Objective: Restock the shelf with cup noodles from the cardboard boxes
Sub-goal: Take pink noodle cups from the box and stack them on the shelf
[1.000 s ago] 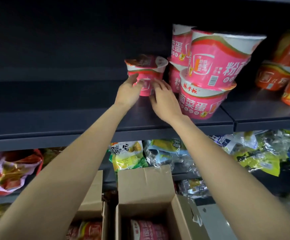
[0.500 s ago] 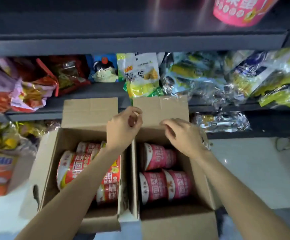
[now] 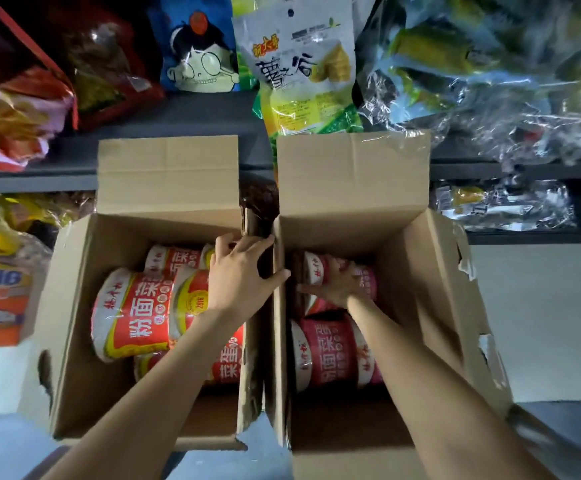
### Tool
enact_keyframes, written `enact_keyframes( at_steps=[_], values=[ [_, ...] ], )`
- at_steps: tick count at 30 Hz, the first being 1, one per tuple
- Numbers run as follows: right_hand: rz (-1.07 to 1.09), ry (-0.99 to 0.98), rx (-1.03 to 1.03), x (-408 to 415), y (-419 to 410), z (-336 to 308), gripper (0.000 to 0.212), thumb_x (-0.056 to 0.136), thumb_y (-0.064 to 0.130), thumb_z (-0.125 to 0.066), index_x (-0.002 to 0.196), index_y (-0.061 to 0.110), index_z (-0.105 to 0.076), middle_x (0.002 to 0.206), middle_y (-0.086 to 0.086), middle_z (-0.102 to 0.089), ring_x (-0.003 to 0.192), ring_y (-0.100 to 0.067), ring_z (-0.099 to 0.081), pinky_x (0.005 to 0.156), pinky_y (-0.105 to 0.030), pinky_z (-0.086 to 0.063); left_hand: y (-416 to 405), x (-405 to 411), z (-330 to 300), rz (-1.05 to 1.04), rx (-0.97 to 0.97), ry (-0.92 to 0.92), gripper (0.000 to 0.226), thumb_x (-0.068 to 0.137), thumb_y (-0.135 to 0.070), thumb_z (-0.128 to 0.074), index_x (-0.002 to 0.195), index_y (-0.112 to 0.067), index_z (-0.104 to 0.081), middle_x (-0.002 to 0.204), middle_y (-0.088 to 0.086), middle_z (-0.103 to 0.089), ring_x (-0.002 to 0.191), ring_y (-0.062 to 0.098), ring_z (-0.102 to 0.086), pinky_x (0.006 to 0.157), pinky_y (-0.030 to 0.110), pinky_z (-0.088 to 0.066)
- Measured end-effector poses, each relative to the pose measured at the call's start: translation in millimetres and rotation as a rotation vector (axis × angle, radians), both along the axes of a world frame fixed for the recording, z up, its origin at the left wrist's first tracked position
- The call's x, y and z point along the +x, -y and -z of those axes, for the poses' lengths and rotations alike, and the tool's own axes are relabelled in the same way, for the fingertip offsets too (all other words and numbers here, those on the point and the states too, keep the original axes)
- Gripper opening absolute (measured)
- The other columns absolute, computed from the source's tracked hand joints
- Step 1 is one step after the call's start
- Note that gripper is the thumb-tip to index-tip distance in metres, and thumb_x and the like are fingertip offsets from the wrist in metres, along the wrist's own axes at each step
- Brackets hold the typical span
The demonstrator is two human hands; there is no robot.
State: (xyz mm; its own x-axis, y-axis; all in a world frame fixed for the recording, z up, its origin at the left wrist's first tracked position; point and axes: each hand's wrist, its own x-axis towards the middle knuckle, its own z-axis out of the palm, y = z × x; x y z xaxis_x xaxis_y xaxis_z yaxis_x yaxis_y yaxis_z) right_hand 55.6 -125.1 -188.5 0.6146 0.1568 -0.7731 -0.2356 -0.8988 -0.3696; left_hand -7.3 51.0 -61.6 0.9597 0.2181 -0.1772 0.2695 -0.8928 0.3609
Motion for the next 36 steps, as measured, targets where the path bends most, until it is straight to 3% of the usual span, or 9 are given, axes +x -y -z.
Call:
enact_keyframes(
  at_steps=[7, 12, 14, 18, 20, 24, 27, 31, 36],
  values=[
    [0.183, 0.141, 0.031, -2, 5, -13, 0.092, 0.070, 0.048, -0.075, 0.144, 0.029, -0.024, 0.150, -0.018, -0.014, 0.135, -0.043, -0.027, 0.107, -0.047, -0.033, 0, 3, 1, -0.019, -0.043, -0.017, 0.065, 0.080, -0.052, -0.066, 0.139, -0.029, -0.047, 0.141, -0.010, -0.044, 0.128, 0.027, -0.028, 0.101, 0.035, -0.028],
    [0.510, 0.328, 0.283, -27, 52, -98, 0.075, 0.063, 0.044, -0.082, 0.126, 0.032, -0.043, 0.133, -0.004, -0.042, 0.122, -0.020, -0.043, 0.105, -0.039, -0.038, 6, -8, -9, -0.026, -0.014, 0.083, 0.063, 0.077, -0.054, -0.069, 0.133, -0.029, -0.052, 0.146, 0.001, -0.035, 0.131, 0.027, -0.024, 0.107, 0.039, -0.027],
    [0.695, 0.350, 0.493, -39, 67, -141, 0.071, 0.063, 0.041, -0.084, 0.123, 0.034, -0.046, 0.126, 0.001, -0.056, 0.110, -0.011, -0.057, 0.096, -0.036, -0.048, 13, -18, -19, -0.061, -0.190, 0.111, 0.070, 0.072, -0.061, -0.068, 0.131, -0.025, -0.053, 0.145, 0.001, -0.038, 0.133, 0.024, -0.026, 0.109, 0.037, -0.025],
    [0.824, 0.351, 0.848, -56, 82, -224, 0.058, 0.061, 0.038, -0.081, 0.113, 0.038, -0.055, 0.110, 0.010, -0.068, 0.095, -0.008, -0.067, 0.065, -0.024, -0.055, 30, -36, -63, -0.022, -0.916, -0.019, 0.103, 0.058, -0.069, -0.072, 0.143, -0.028, -0.031, 0.142, -0.021, -0.037, 0.135, -0.001, -0.033, 0.104, 0.014, -0.031],
    [0.837, 0.286, 0.901, -61, 82, -257, 0.064, 0.055, 0.046, -0.078, 0.112, 0.033, -0.052, 0.112, 0.003, -0.067, 0.087, -0.014, -0.067, 0.053, -0.022, -0.052, 41, -42, -91, 0.146, -0.974, 0.011, 0.098, 0.058, -0.059, -0.078, 0.138, -0.039, -0.025, 0.136, -0.037, -0.038, 0.129, -0.015, -0.032, 0.101, 0.005, -0.028],
    [0.682, 0.210, 1.023, -72, 76, -315, 0.087, 0.057, 0.060, -0.078, 0.130, 0.027, -0.043, 0.128, -0.003, -0.061, 0.103, -0.024, -0.066, 0.081, -0.043, -0.055, 53, -43, -148, 0.151, -0.963, 0.271, 0.103, 0.060, -0.041, -0.088, 0.141, -0.029, -0.025, 0.137, -0.017, -0.046, 0.127, -0.007, -0.041, 0.102, 0.011, -0.034],
    [0.394, 0.271, 1.104, -77, 73, -362, 0.102, 0.063, 0.050, -0.082, 0.146, 0.028, -0.027, 0.137, 0.000, -0.053, 0.118, -0.018, -0.059, 0.097, -0.038, -0.050, 48, -40, -201, 0.112, -0.945, 0.490, 0.101, 0.059, -0.032, -0.089, 0.139, -0.025, -0.028, 0.133, -0.010, -0.049, 0.121, -0.003, -0.048, 0.094, 0.010, -0.039],
    [0.203, 0.550, 1.033, -62, 57, -417, 0.095, 0.077, 0.007, -0.077, 0.150, 0.027, -0.019, 0.143, 0.008, -0.042, 0.117, -0.007, -0.058, 0.098, -0.024, -0.048, 37, -23, -270, 0.122, -0.784, 0.750, 0.101, 0.058, -0.045, -0.087, 0.139, -0.030, -0.030, 0.136, -0.009, -0.045, 0.123, 0.004, -0.048, 0.097, 0.024, -0.047],
    [0.150, 1.071, 0.768, 7, 24, -457, 0.100, 0.073, 0.037, -0.079, 0.151, 0.027, -0.017, 0.138, 0.001, -0.040, 0.125, -0.013, -0.048, 0.101, -0.030, -0.047, 30, 41, -327, 0.113, -0.749, 0.882, 0.109, 0.061, -0.056, -0.082, 0.147, -0.027, -0.022, 0.143, -0.007, -0.039, 0.127, 0.007, -0.046, 0.099, 0.039, -0.049]
  ],
)
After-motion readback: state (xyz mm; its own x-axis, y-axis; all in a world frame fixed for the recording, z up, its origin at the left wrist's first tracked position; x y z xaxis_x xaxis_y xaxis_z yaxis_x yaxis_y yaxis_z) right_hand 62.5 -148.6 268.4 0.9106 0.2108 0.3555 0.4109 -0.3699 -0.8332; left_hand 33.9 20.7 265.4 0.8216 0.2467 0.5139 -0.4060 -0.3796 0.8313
